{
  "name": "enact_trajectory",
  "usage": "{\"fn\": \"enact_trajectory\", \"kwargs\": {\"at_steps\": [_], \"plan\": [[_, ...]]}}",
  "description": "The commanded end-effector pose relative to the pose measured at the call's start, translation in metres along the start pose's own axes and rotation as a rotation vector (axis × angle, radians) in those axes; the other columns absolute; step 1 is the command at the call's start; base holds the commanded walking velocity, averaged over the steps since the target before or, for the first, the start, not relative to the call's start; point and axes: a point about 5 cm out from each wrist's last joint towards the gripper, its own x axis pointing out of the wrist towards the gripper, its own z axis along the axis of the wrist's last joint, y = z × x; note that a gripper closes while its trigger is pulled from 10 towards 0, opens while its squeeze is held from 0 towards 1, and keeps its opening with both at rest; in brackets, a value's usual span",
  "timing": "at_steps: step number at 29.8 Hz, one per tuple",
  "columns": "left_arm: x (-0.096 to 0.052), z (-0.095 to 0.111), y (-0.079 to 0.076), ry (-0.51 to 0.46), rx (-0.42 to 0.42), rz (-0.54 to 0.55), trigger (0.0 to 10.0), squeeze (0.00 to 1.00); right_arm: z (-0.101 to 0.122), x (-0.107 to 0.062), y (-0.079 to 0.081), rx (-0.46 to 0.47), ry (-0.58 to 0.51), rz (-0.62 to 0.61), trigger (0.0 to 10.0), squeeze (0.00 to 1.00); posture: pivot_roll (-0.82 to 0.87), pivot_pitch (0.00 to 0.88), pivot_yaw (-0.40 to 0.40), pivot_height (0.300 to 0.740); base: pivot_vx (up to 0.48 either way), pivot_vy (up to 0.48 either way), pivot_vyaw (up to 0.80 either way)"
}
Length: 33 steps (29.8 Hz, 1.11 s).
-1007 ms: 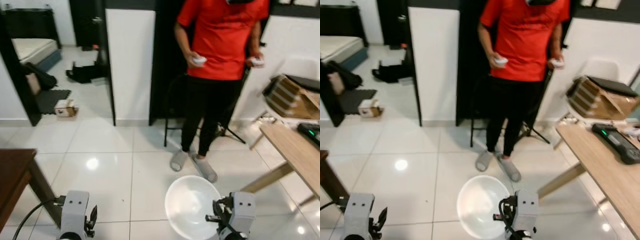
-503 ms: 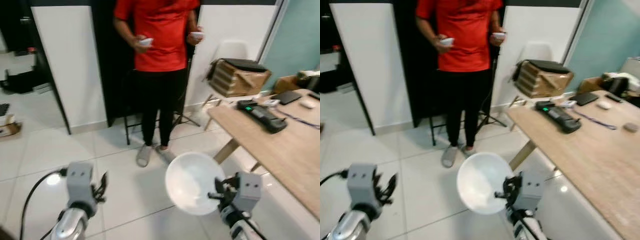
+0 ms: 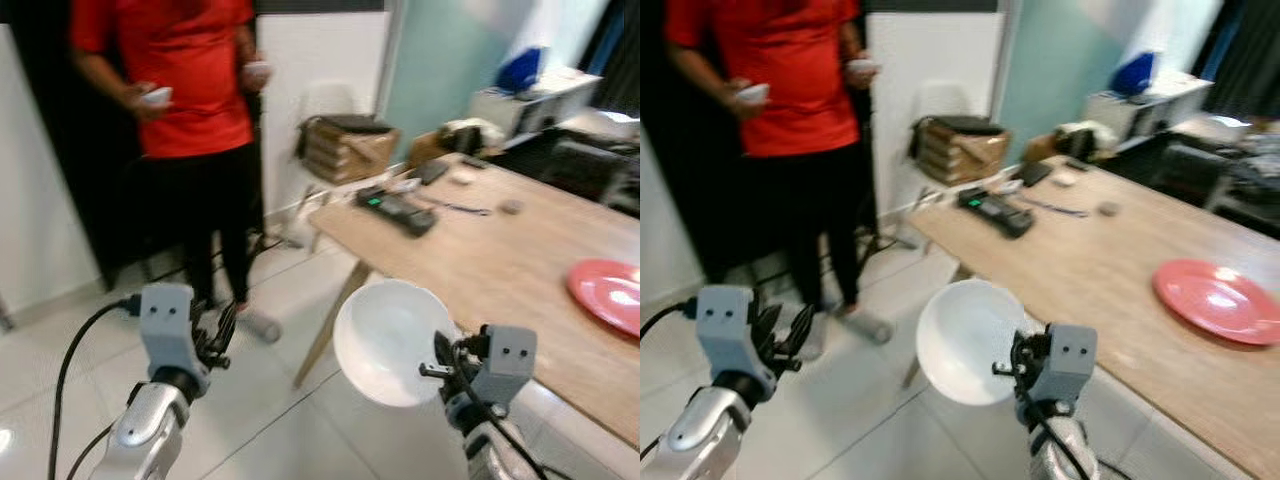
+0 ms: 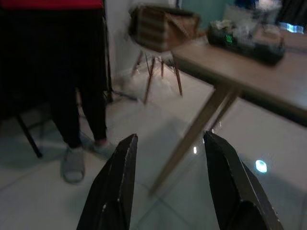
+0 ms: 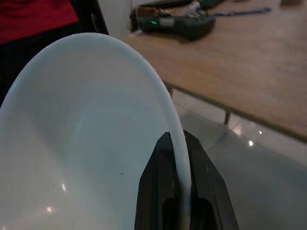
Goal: Setting the table
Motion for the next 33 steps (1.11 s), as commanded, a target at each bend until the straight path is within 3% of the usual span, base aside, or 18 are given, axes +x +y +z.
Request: {"fn": "enact_trajectory", "kwargs": {"at_steps": [1,33], "plan": [[-0.0018,-0.0017,-0.0021,0.014,-0.011,-0.008,10.0,0.00,-0.0025,-0.0029,-0.0060,0.003,0.017,-0.022,10.0,0.00,0.03,0.111,0.066,0.740,0.000,0.000,-0.80],[-0.0028,-0.0025,-0.0011,0.048,-0.012,0.018,10.0,0.00,-0.0023,-0.0013,-0.0100,0.035,0.025,-0.051,10.0,0.00,0.03,0.113,0.065,0.740,0.000,0.000,-0.80]]}}
